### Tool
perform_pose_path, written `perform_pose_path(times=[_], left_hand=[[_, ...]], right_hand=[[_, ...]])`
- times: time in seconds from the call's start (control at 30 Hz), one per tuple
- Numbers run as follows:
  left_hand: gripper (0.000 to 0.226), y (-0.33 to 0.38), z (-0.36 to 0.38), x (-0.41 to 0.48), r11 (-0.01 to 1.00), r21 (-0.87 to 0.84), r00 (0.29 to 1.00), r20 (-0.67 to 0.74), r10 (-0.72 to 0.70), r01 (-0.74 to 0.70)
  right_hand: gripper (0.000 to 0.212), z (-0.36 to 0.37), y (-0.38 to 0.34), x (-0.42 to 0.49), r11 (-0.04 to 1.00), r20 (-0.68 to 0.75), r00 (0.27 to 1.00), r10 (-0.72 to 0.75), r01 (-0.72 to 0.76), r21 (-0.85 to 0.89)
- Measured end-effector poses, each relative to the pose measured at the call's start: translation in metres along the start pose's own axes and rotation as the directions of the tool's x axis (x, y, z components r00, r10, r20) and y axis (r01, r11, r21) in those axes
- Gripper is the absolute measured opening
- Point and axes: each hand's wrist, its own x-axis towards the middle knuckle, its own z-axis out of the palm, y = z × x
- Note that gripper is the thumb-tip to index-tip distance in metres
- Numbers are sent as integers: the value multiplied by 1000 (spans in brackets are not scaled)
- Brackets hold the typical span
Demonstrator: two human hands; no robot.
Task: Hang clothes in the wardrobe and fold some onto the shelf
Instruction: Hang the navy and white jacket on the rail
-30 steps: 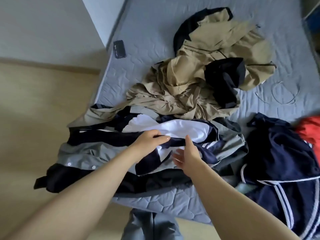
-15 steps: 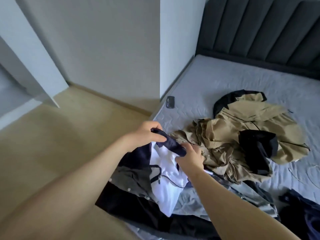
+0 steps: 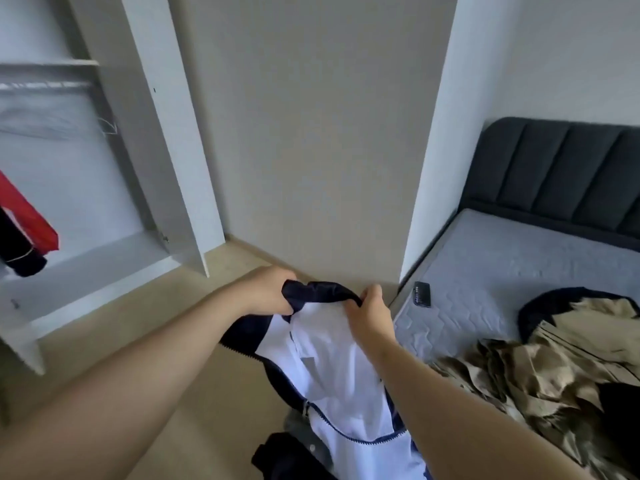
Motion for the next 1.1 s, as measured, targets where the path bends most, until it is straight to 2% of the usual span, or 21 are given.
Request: perform_pose_path(times=[0.07,0.13,0.23,0.33,0.47,0.57,0.6,0.67,0.77,0.83,0.97,1.03,1.1], left_hand=[[5,-37,-7,-9,992,-69,986,-119,-116,109],[9,-68,-14,-18,962,-190,949,-213,-234,195],[12,-115,-25,-32,897,-349,839,-371,-397,270],[11,-154,-31,-47,789,-545,721,-422,-550,283],[16,-206,-32,-73,588,-771,582,-367,-726,246],[16,-240,-35,-86,446,-875,493,-308,-813,187],[21,-252,-36,-89,412,-894,473,-290,-832,178],[28,-273,-39,-94,341,-930,487,-238,-841,135],[17,-311,-48,-90,225,-969,419,-163,-893,103],[9,-331,-58,-82,193,-974,404,-131,-905,116],[15,-365,-74,-45,124,-992,366,-113,-924,6],[15,-379,-80,-22,118,-992,295,-124,-947,-37],[13,-390,-86,-4,155,-986,210,-164,-964,-57]], right_hand=[[16,28,-30,2,998,14,998,-62,62,33],[13,54,-54,4,990,56,990,-133,130,48],[7,99,-85,4,976,176,960,-219,217,28],[3,143,-104,3,961,313,911,-270,275,28],[14,205,-128,3,942,474,822,-315,333,47],[15,248,-142,6,926,528,772,-354,370,81],[16,266,-145,8,920,552,750,-364,382,87],[18,292,-152,13,914,578,726,-372,393,95],[17,338,-165,33,910,632,680,-373,402,104],[17,361,-174,50,916,663,656,-360,384,117],[17,404,-189,93,920,715,611,-340,373,118],[13,424,-200,116,915,732,591,-340,387,113],[10,441,-209,134,923,750,572,-332,363,132]])
